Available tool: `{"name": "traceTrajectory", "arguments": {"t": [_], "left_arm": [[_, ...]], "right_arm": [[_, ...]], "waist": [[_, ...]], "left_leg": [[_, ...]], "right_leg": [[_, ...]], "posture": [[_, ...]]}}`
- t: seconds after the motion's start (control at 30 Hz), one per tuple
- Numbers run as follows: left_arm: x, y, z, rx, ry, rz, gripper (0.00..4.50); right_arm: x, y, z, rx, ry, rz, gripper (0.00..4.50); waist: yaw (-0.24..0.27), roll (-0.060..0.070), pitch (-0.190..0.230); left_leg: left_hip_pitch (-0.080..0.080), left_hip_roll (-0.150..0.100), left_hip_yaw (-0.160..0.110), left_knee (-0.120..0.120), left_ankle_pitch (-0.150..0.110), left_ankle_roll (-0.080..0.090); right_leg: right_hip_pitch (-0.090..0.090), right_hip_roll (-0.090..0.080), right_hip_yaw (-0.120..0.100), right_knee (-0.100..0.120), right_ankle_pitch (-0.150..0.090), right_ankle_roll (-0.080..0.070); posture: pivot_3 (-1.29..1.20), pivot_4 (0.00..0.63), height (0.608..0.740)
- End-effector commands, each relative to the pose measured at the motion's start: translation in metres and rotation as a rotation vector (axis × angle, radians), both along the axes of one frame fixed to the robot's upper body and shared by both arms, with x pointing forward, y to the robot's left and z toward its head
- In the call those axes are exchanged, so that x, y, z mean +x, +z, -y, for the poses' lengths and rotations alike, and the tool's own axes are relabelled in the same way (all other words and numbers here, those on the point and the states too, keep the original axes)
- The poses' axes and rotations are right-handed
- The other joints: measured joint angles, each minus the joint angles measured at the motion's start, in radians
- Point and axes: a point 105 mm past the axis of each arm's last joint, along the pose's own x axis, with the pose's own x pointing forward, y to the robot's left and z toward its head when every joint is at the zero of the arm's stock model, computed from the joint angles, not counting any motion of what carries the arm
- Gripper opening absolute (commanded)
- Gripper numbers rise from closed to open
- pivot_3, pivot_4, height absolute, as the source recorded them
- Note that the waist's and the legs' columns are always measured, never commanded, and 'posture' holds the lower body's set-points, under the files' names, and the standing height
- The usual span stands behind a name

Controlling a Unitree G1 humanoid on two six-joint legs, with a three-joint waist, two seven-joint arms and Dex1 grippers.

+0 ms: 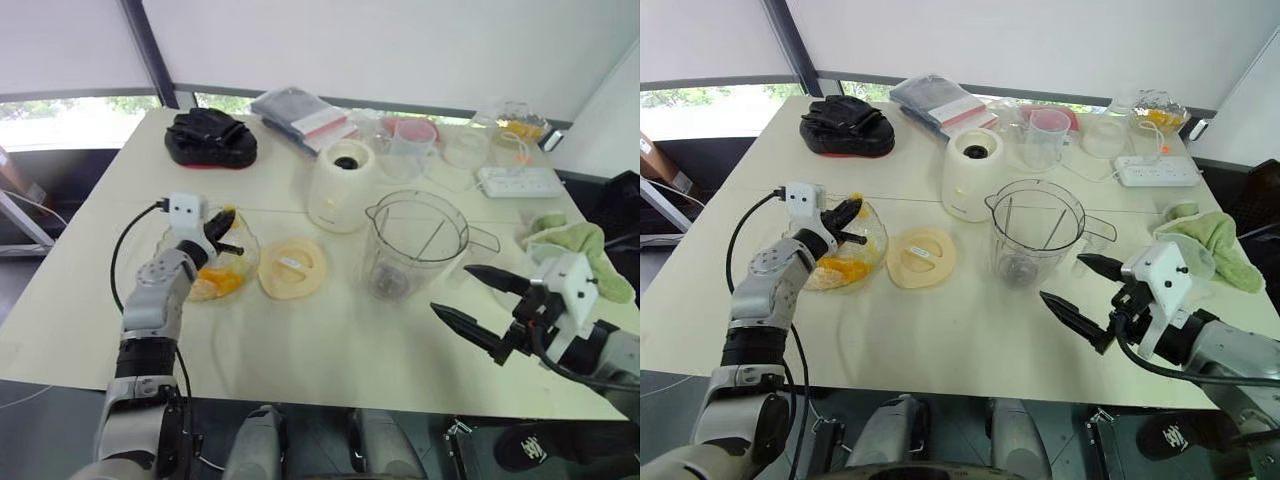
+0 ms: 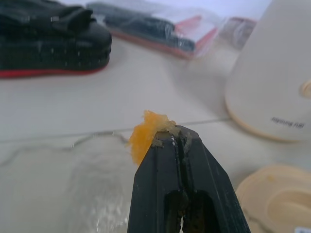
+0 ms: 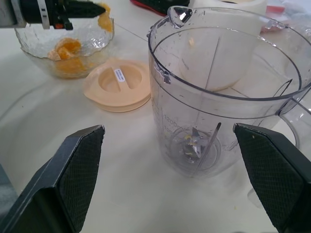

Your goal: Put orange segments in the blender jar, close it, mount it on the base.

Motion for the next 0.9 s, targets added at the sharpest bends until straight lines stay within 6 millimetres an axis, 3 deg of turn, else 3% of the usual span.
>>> {"name": "traceTrajectory", "arguments": {"t": [0.03,0.53,0.9], "left_arm": [[-0.004,0.039,0.008,0.0,-0.032,0.156,0.02],[0.005,0.136,0.074,0.026,-0.352,0.372,0.02],[0.012,0.199,0.152,0.05,-0.717,0.481,0.02]], "right_arm": [[0.002,0.006,-0.002,0.0,0.012,0.036,4.5],[0.005,0.004,-0.001,0.017,-0.032,0.074,4.5],[-0.006,-0.005,-0.008,0.065,-0.148,0.121,4.5]], "waist": [[0.0,0.0,0.0],[0.0,0.0,0.0],[0.0,0.0,0.0]], "left_leg": [[0.0,0.0,0.0,0.0,0.0,0.0],[0.0,-0.003,0.001,0.0,0.0,0.0],[-0.001,0.0,-0.002,0.0,0.0,0.0]], "right_leg": [[0.0,0.0,0.0,0.0,0.0,0.0],[0.0,0.003,0.0,0.0,0.0,0.0],[0.0,0.01,0.0,0.0,0.0,0.0]], "posture": [[0.0,0.15,0.74],[0.0,0.15,0.74],[0.0,0.15,0.74]]}}
